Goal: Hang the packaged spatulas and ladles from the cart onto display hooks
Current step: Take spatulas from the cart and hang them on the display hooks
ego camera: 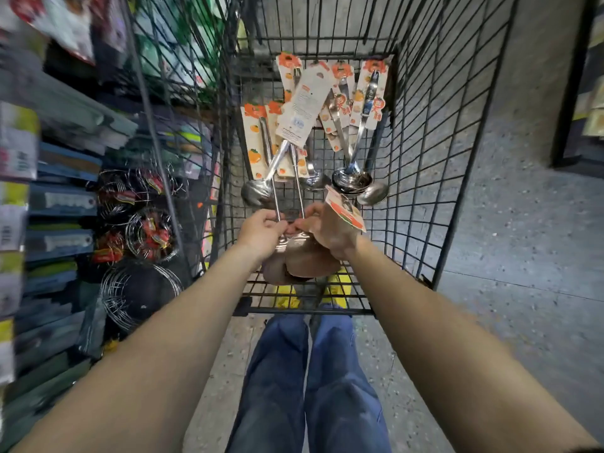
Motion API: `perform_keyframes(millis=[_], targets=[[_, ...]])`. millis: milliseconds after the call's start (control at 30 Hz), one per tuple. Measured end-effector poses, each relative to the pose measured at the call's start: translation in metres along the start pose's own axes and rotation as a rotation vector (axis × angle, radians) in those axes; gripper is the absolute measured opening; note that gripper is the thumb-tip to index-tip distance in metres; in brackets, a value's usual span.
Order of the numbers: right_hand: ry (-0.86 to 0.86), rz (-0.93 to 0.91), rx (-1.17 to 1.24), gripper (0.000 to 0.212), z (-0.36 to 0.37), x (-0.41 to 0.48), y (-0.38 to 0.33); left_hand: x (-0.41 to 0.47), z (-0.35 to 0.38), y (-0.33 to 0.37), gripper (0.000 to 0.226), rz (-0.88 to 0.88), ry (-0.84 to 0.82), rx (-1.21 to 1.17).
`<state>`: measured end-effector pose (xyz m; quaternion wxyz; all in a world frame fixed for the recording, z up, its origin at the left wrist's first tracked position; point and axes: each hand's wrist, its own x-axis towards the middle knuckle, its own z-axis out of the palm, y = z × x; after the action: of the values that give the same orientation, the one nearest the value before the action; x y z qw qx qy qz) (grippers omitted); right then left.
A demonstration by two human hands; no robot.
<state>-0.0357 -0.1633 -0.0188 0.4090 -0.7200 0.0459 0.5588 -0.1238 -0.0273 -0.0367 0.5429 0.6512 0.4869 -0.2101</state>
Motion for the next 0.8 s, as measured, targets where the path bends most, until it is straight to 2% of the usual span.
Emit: perform_keyframes(millis=[100, 233, 300, 400, 500, 600, 700, 800], targets=[[0.078, -0.033, 0.047, 0.033, 0.004, -0.019, -0.012, -0.02, -0.014, 0.009, 0.011, 0.035, -0.021, 0.047], [0.113, -0.026, 0.104, 0.017, 0.009, -0.045, -0.023, -0.044, -0.03, 0.023, 0.011, 0.063, -0.043, 0.085], [0.135, -0.012, 0.127, 0.013, 0.012, -0.059, -0.029, -0.053, -0.038, 0.028, 0.012, 0.037, -0.063, 0.089], [0.157, 0.037, 0.189, 0.011, 0.016, -0.076, -0.04, -0.065, -0.052, 0.034, 0.032, -0.01, -0.112, 0.103], [0.166, 0.096, 0.214, 0.008, 0.017, -0.083, -0.047, -0.077, -0.063, 0.04, 0.023, -0.08, -0.169, 0.121], [0.174, 0.125, 0.187, 0.021, 0.017, -0.087, -0.049, -0.085, -0.069, 0.039, 0.037, -0.115, -0.219, 0.173], [0.198, 0.125, 0.127, 0.025, 0.017, -0.089, -0.044, -0.097, -0.07, 0.038, 0.023, -0.111, -0.23, 0.2], [0.238, 0.083, 0.079, 0.024, 0.016, -0.102, -0.048, -0.106, -0.069, 0.034, 0.031, -0.09, -0.221, 0.184]])
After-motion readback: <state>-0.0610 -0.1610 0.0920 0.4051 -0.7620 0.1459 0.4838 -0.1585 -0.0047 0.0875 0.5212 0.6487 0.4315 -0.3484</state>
